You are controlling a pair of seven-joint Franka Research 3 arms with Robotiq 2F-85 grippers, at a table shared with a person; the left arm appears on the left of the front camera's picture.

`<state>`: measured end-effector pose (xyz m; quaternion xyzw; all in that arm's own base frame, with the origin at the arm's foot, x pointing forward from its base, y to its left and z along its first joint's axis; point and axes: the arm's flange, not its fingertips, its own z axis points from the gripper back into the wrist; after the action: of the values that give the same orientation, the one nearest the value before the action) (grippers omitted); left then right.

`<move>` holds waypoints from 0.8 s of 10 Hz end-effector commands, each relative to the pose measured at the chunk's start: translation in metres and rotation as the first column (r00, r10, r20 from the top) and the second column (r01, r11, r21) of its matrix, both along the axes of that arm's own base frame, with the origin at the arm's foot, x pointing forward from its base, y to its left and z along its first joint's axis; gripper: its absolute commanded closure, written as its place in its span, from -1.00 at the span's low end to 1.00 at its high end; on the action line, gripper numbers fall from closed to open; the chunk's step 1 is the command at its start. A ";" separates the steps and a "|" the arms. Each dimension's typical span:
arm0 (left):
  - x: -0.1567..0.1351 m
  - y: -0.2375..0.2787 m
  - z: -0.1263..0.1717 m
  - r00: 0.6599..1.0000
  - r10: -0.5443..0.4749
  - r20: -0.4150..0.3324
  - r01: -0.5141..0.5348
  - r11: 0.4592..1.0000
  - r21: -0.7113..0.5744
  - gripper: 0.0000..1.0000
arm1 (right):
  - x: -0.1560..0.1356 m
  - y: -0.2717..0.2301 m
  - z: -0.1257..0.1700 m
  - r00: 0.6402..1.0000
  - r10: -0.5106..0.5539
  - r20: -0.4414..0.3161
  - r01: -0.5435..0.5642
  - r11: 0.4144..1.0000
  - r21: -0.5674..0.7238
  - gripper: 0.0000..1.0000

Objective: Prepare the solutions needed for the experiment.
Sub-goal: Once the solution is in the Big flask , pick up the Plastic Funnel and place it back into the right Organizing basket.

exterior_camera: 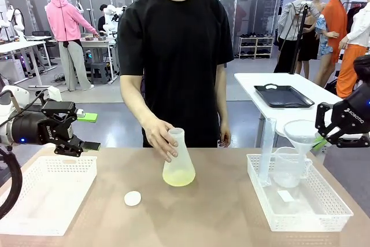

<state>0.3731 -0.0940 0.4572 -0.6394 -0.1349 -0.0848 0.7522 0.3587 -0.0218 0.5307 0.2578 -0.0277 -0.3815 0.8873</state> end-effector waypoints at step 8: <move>0.000 -0.001 0.001 1.000 -0.007 0.002 0.007 1.000 -0.016 -1.00 | 0.048 -0.007 -0.063 0.962 -0.156 -0.223 0.154 0.988 -0.026 0.94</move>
<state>0.3731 -0.0940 0.4573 -0.6394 -0.1350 -0.0849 0.7522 0.3936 -0.0329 0.4650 0.2267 0.0427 -0.4471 0.8642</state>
